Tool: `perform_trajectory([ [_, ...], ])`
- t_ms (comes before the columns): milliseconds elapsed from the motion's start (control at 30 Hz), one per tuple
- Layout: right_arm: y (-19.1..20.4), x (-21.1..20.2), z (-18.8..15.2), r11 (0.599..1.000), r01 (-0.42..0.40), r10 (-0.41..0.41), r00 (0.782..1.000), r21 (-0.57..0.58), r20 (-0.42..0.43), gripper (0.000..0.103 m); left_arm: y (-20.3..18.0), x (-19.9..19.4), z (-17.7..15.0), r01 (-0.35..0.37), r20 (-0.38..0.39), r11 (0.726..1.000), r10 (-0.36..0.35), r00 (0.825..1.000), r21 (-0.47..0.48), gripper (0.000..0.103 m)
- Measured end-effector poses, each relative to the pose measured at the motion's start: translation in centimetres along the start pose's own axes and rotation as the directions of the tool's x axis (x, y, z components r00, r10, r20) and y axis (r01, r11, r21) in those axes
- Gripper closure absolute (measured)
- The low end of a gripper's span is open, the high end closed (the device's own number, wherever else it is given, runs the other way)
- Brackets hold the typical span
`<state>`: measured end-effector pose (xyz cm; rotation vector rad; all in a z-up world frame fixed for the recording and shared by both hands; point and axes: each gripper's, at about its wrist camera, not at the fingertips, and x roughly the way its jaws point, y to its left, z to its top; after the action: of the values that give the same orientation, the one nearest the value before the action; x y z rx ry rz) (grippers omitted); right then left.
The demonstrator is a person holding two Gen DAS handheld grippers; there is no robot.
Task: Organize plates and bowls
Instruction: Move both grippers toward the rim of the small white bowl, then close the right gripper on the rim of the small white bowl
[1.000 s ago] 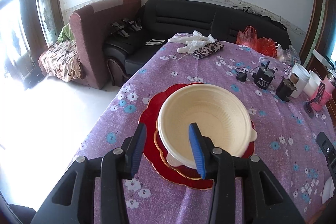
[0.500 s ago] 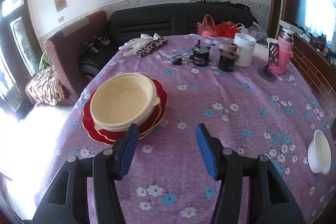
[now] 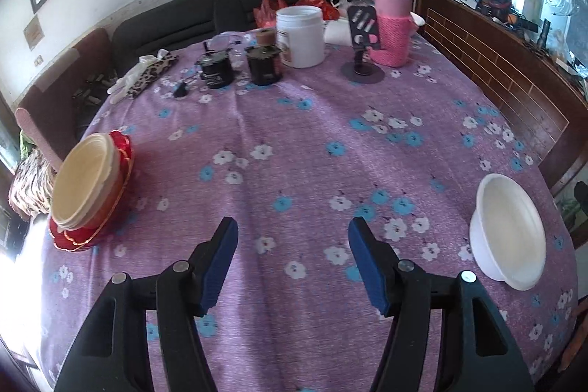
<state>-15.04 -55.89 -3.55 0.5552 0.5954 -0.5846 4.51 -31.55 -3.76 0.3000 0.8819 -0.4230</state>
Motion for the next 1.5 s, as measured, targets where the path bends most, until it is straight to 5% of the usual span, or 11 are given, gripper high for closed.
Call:
perform_trajectory([
  [533,-3.2,5.1,-2.0,0.993,-0.056,0.073,0.983,0.105,-0.168,0.059,-9.5,4.1,1.8,0.095,-0.052,0.99,-0.09,0.995,0.1,0.036],
  [1500,-0.9,7.1,-3.3,0.996,-0.063,0.078,0.968,0.07,-0.237,0.052,-10.3,5.5,1.8,0.123,-0.033,0.986,-0.12,0.992,0.113,0.034],
])
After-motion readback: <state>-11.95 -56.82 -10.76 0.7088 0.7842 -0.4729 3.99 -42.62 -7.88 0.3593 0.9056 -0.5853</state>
